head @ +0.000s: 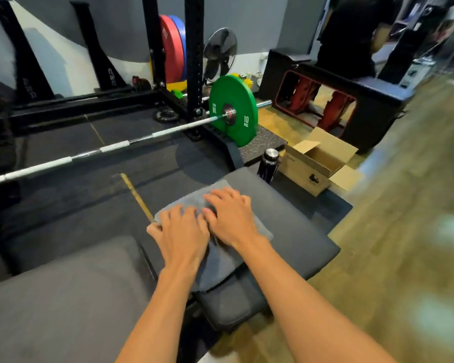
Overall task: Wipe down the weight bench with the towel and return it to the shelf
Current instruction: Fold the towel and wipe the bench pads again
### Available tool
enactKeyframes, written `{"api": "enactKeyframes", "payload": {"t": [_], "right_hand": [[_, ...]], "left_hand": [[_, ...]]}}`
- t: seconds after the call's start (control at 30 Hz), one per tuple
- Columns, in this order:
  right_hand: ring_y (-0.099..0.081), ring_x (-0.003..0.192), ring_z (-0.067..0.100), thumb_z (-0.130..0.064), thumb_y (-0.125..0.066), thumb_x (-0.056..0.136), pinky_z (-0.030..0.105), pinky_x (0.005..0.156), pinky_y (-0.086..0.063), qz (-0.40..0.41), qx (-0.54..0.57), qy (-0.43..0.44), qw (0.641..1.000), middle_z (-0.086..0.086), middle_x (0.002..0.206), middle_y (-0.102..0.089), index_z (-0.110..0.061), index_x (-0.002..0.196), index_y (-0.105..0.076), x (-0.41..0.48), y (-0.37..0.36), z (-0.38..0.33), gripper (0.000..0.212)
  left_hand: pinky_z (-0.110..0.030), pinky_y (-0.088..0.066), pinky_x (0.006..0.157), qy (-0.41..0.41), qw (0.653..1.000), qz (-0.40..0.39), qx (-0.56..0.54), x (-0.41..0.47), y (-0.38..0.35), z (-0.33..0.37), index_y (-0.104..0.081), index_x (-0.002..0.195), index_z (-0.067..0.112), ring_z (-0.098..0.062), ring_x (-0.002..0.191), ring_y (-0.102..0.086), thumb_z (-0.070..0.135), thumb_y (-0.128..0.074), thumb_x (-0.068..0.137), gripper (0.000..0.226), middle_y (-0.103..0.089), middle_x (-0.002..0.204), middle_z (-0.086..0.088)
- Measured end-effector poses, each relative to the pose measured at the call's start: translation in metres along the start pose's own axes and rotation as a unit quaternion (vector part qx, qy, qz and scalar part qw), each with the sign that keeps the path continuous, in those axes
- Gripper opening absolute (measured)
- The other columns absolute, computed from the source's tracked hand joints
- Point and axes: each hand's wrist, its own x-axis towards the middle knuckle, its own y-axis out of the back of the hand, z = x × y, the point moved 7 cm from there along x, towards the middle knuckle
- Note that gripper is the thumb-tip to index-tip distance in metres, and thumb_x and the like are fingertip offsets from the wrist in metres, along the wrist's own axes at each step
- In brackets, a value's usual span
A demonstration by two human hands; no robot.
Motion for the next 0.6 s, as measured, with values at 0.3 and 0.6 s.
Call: {"api": "enactKeyframes", "payload": {"t": [0.3,0.6], "right_hand": [[-0.053,0.109,0.017,-0.048,-0.039,0.094,0.042,0.082,-0.036,0.013,-0.085,-0.021,0.996,-0.013,0.119,-0.058,-0.036,0.12,-0.058,0.004,-0.04,0.022,0.034],[-0.049,0.102,0.021,-0.046,-0.042,0.096,0.041,0.074,-0.039,0.0,-0.099,-0.049,0.994,-0.006,0.116,-0.056,-0.035,0.119,-0.058,0.032,-0.048,0.023,0.03]], "left_hand": [[-0.059,-0.005,0.116,0.016,0.997,-0.069,0.013,0.013,-0.07,-0.014,-0.035,0.146,0.03,-0.031,0.148,-0.003,0.043,-0.026,0.101,0.048,-0.021,0.16,-0.003],[-0.061,-0.019,0.114,-0.013,0.998,-0.051,0.033,0.034,-0.079,-0.017,-0.05,0.138,0.021,-0.04,0.141,-0.028,0.031,-0.037,0.096,0.045,-0.042,0.149,-0.013]]}}
